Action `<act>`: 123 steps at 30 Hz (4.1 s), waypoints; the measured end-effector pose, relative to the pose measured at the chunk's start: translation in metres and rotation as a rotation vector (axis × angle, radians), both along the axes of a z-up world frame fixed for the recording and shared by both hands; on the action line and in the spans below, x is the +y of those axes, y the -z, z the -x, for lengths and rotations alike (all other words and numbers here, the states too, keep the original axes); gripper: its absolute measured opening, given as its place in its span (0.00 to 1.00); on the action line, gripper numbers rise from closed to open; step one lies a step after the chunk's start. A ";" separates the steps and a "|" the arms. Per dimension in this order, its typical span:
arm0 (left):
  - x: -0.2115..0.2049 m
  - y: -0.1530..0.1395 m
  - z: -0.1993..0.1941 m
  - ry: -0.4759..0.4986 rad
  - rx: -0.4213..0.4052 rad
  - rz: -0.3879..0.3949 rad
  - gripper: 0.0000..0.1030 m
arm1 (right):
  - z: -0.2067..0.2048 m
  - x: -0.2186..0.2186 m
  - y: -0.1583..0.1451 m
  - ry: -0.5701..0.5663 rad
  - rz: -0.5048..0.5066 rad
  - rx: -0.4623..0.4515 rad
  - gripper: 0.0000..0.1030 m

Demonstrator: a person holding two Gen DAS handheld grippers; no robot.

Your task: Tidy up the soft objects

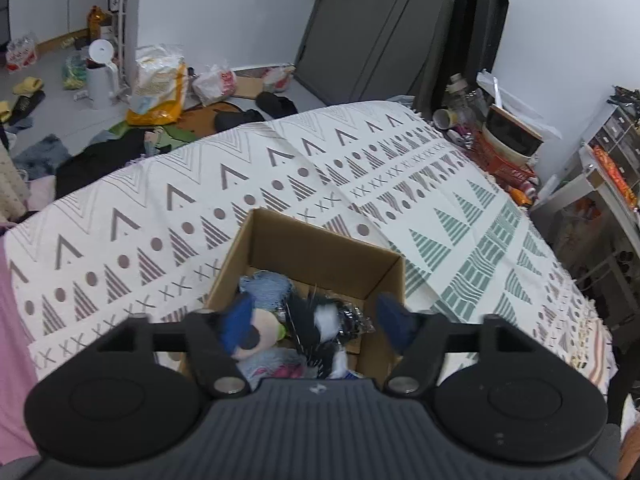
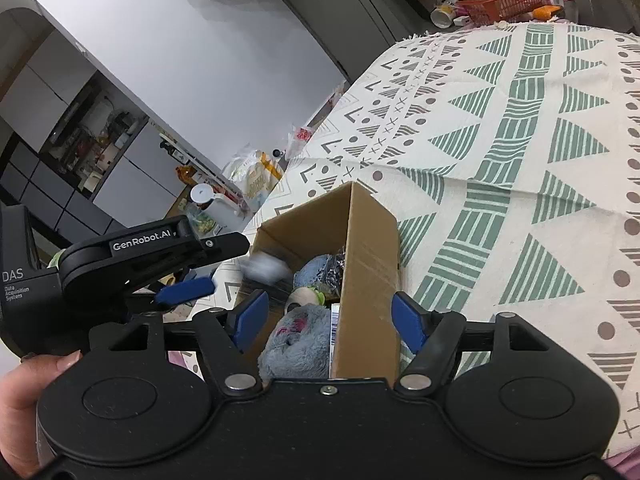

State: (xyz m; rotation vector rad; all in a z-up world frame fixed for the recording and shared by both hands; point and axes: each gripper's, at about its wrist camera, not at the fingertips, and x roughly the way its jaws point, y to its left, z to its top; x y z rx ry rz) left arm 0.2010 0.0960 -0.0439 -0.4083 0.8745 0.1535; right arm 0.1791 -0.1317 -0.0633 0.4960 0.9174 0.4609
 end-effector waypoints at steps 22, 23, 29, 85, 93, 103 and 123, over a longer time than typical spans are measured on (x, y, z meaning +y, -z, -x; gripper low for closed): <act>-0.028 -0.029 0.059 0.039 0.027 -0.114 0.77 | 0.014 -0.027 -0.058 0.118 0.077 -0.099 0.95; -0.028 -0.032 0.062 0.038 0.023 -0.120 0.77 | 0.016 -0.028 -0.062 0.115 0.086 -0.117 0.98; -0.036 -0.048 0.078 0.041 -0.001 -0.158 0.82 | 0.029 -0.042 -0.071 0.135 0.113 -0.120 1.00; -0.066 -0.089 0.172 0.125 -0.086 -0.240 0.99 | 0.131 -0.069 -0.110 0.011 0.279 -0.247 1.00; -0.062 -0.090 0.172 0.130 -0.080 -0.220 0.99 | 0.131 -0.066 -0.109 0.009 0.289 -0.233 1.00; -0.059 -0.090 0.173 0.121 -0.072 -0.218 0.99 | 0.131 -0.063 -0.109 -0.007 0.301 -0.232 1.00; -0.062 -0.082 0.172 0.110 -0.046 -0.230 0.99 | 0.131 -0.065 -0.108 -0.011 0.306 -0.235 1.00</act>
